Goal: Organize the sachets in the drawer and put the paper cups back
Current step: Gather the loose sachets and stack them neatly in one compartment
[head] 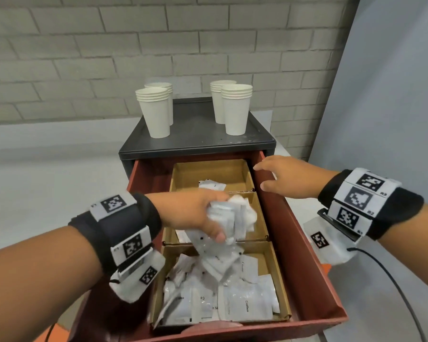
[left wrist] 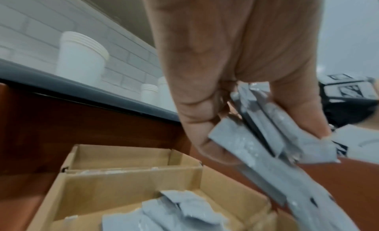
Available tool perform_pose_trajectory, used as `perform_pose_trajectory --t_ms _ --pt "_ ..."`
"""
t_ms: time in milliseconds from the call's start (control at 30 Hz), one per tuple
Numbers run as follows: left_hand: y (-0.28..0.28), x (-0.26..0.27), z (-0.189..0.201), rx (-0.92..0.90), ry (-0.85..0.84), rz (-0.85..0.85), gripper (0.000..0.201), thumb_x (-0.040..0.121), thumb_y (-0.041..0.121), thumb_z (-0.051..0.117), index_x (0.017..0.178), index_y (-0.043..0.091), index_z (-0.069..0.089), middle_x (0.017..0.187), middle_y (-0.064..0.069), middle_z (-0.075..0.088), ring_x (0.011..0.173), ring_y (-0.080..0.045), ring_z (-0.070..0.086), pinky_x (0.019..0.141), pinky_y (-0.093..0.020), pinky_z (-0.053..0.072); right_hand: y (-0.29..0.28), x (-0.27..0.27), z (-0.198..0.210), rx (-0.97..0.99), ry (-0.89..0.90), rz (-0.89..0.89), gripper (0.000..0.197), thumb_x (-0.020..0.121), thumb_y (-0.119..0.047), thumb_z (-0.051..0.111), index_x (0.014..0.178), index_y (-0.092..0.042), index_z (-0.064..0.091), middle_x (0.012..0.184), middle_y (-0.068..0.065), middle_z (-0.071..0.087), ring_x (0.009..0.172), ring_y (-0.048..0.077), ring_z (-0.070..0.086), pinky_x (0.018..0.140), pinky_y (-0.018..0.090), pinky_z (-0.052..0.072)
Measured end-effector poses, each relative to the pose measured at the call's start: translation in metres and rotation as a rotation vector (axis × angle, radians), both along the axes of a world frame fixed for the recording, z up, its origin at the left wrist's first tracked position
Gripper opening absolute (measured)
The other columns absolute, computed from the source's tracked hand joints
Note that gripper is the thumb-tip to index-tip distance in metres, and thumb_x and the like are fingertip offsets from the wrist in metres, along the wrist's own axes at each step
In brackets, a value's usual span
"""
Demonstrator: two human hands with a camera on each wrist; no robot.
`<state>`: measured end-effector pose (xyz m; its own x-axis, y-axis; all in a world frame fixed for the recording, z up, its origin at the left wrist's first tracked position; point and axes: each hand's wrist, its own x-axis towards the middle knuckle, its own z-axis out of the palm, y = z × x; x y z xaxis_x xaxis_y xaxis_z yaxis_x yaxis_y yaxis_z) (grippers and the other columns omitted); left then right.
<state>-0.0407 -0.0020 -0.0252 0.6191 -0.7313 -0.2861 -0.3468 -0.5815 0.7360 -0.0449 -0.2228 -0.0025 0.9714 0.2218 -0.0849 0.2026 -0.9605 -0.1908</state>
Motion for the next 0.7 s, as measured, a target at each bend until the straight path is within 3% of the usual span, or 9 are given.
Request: perform_pose_trajectory --t_ms 100,267,367,467,533,567,633,700 --pt "0.008 0.016 0.011 -0.268 0.12 0.166 0.056 0.067 0.019 0.079 0.118 0.011 0.057 0.11 -0.013 0.067 0.1 -0.027 0.066 0.091 -0.04 0.054 0.006 0.008 0.025 0.036 -0.071 -0.01 0.047 0.094 -0.026 0.051 0.14 -0.021 0.042 0.143 0.002 0.044 0.126 0.02 0.044 0.099 0.026 0.033" --pt "0.016 0.039 0.022 -0.711 0.304 0.378 0.052 0.076 0.005 0.068 0.124 0.015 0.054 0.109 -0.01 0.064 0.099 -0.023 0.066 0.083 -0.037 0.057 0.027 0.025 0.047 0.316 -0.126 -0.013 0.041 0.094 -0.026 0.051 0.135 -0.021 0.048 0.136 0.001 0.052 0.124 0.016 0.048 0.101 0.027 0.035" --pt "0.019 0.046 0.021 -0.889 0.369 0.483 0.052 0.08 0.001 0.063 0.129 0.014 0.05 0.112 -0.013 0.064 0.102 -0.028 0.064 0.084 -0.043 0.056 0.045 0.032 0.041 0.521 -0.052 -0.016 0.04 0.094 -0.025 0.053 0.134 -0.02 0.05 0.134 -0.001 0.052 0.122 0.015 0.049 0.098 0.025 0.037" --pt "0.022 0.052 0.017 -0.994 0.407 0.549 0.042 0.087 0.001 0.054 0.126 0.016 0.052 0.111 -0.013 0.066 0.102 -0.03 0.064 0.086 -0.047 0.054 0.062 0.04 0.027 0.675 0.075 -0.011 0.043 0.092 -0.016 0.057 0.134 -0.018 0.048 0.132 0.002 0.055 0.117 0.018 0.055 0.095 0.03 0.047" --pt "0.023 0.056 0.014 -1.048 0.42 0.606 0.036 0.089 0.0 0.052 0.12 0.018 0.055 0.108 -0.012 0.067 0.1 -0.029 0.065 0.083 -0.046 0.056 0.068 0.046 0.018 0.753 0.064 -0.044 0.04 0.089 -0.011 0.059 0.128 -0.019 0.053 0.116 0.007 0.065 0.099 0.017 0.063 0.084 0.03 0.054" --pt "0.023 0.057 0.013 -1.071 0.425 0.64 0.034 0.089 0.0 0.052 0.118 0.019 0.056 0.108 -0.011 0.067 0.099 -0.028 0.066 0.082 -0.046 0.056 0.071 0.049 0.015 0.794 0.056 -0.065 0.037 0.089 -0.01 0.059 0.125 -0.019 0.055 0.108 0.008 0.067 0.088 0.014 0.063 0.073 0.024 0.054" --pt "0.022 0.06 0.009 -1.115 0.433 0.709 0.034 0.091 0.001 0.053 0.117 0.021 0.056 0.11 -0.011 0.066 0.101 -0.027 0.065 0.082 -0.047 0.055 0.076 0.052 0.008 0.849 0.045 -0.113 0.031 0.089 -0.01 0.059 0.118 -0.02 0.058 0.095 0.009 0.067 0.07 0.009 0.057 0.05 0.013 0.045" --pt "0.02 0.062 0.004 -1.158 0.428 0.779 0.033 0.092 0.001 0.052 0.116 0.024 0.055 0.111 -0.01 0.065 0.102 -0.027 0.064 0.083 -0.045 0.054 0.079 0.056 0.0 0.898 0.046 -0.163 0.027 0.089 -0.008 0.058 0.114 -0.019 0.059 0.084 0.005 0.062 0.063 0.008 0.052 0.04 0.01 0.038"
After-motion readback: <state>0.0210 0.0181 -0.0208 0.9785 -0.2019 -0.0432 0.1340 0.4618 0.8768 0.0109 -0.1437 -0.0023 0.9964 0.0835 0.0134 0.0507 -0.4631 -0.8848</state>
